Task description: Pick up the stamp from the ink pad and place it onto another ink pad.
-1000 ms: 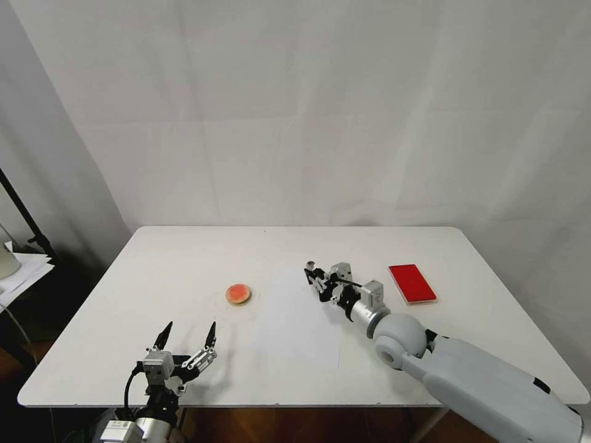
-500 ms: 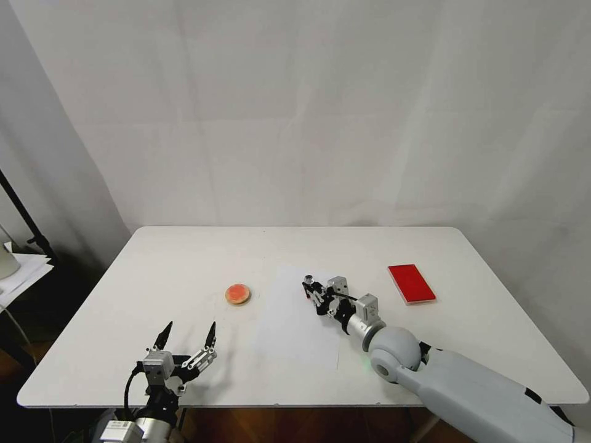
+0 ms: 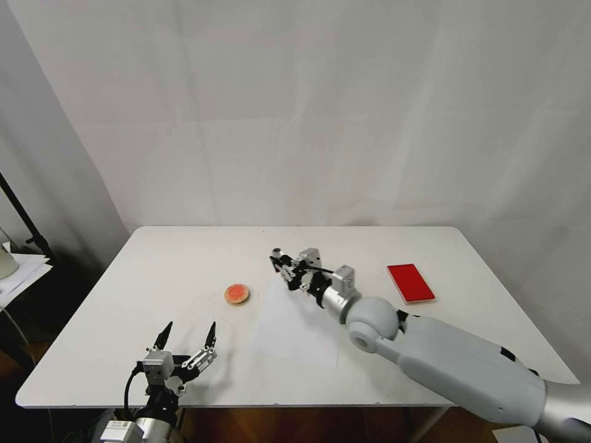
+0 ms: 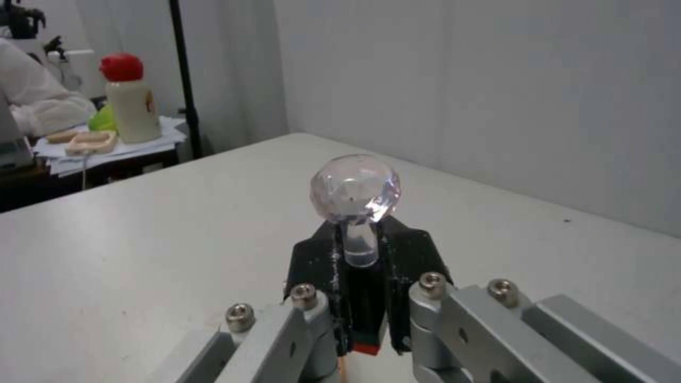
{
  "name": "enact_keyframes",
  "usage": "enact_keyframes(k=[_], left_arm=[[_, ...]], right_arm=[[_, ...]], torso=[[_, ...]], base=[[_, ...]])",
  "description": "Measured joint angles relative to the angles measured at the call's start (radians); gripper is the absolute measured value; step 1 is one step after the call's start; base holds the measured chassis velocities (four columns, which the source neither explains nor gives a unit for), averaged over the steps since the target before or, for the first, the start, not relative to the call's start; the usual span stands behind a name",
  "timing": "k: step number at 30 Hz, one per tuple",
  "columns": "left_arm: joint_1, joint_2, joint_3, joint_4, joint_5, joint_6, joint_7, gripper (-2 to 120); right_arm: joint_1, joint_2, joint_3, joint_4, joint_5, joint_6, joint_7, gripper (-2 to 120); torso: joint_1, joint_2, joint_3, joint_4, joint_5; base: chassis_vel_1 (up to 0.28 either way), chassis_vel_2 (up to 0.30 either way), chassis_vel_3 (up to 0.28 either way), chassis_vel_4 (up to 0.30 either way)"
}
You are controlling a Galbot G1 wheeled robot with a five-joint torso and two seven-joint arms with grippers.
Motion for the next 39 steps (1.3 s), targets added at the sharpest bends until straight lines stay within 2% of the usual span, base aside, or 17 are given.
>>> enact_keyframes(k=[5, 18, 39], left_arm=[[0.0, 0.0, 0.0, 0.0, 0.0, 0.0, 0.0, 100], [0.0, 0.0, 0.0, 0.0, 0.0, 0.0, 0.0, 100], [0.0, 0.0, 0.0, 0.0, 0.0, 0.0, 0.0, 100]], right_arm=[[0.001, 0.062, -0.032, -0.044, -0.015, -0.005, -0.001, 8], [-0.007, 0.108, -0.06, -0.092, -0.016, -0.012, 0.005, 8], [-0.035, 0.12, -0.064, -0.109, -0.031, -0.003, 0.01, 8]], torso=[[0.0, 0.0, 0.0, -0.0002, -0.0002], [0.0, 0.0, 0.0, -0.0003, 0.0002], [0.0, 0.0, 0.0, -0.0004, 0.0004]], base=[[0.0, 0.0, 0.0, 0.0], [0.0, 0.0, 0.0, 0.0], [0.0, 0.0, 0.0, 0.0]])
